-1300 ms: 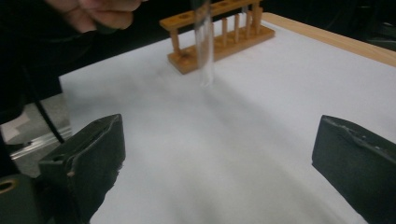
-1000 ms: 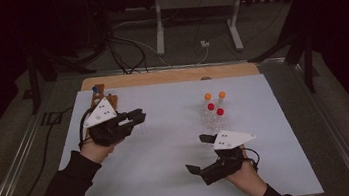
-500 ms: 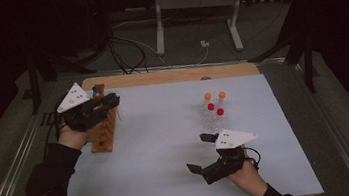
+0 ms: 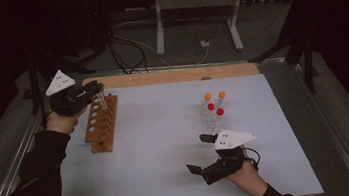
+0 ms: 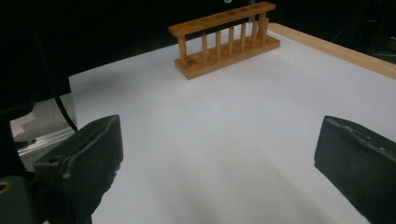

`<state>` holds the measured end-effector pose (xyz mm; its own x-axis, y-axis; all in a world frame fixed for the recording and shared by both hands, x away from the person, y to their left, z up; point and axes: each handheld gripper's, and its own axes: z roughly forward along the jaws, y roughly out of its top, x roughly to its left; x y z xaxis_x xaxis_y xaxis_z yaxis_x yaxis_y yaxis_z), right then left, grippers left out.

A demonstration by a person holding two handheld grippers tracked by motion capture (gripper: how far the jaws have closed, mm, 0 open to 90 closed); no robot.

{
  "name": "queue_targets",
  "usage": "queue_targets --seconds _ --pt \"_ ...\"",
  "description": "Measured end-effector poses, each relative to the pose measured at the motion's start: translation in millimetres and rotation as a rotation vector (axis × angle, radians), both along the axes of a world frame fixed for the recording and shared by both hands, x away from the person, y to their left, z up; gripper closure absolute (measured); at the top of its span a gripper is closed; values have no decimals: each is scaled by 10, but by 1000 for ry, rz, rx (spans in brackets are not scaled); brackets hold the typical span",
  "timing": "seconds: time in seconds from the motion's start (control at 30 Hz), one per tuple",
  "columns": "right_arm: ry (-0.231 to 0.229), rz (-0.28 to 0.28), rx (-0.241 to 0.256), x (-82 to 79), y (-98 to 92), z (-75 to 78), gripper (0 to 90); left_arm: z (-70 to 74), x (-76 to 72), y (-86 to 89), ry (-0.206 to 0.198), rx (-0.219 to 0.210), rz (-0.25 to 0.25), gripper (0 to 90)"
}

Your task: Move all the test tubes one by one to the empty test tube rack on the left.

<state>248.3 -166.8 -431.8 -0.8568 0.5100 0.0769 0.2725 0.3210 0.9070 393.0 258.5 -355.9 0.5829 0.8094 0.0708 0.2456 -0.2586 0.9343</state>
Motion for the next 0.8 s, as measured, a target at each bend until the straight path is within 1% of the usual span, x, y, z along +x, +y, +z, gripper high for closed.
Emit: queue_targets --seconds 0.23,0.27,0.33,0.37,0.43,0.5,0.53,0.6,0.63,0.7,0.8 --pt "1 3 2 -1 -11 -5 10 -49 180 129 -2 3 69 774" --pt "2 2 5 0 -13 -5 10 -53 206 152 1 -7 74 774" --pt "2 4 8 2 -18 -4 10 -71 254 189 -5 -10 91 775" --pt "4 4 10 4 -21 -3 10 -86 277 208 -6 -21 95 774" --pt "9 5 11 7 -24 -5 10 -131 320 232 -8 -18 114 775" --pt "9 6 11 9 -25 -11 10 -184 372 263 0 -30 130 774" --pt "12 6 11 9 -26 -14 10 -210 396 271 -1 -25 144 774" --pt "13 7 8 13 -28 -20 10 -254 440 296 4 -41 160 774" --pt "13 7 9 15 -31 -21 10 -273 459 302 5 -36 169 774" --pt "15 6 10 14 -35 -21 10 -310 490 314 8 -47 181 775" --pt "14 6 10 18 -43 -23 10 -358 517 304 8 -43 191 775"
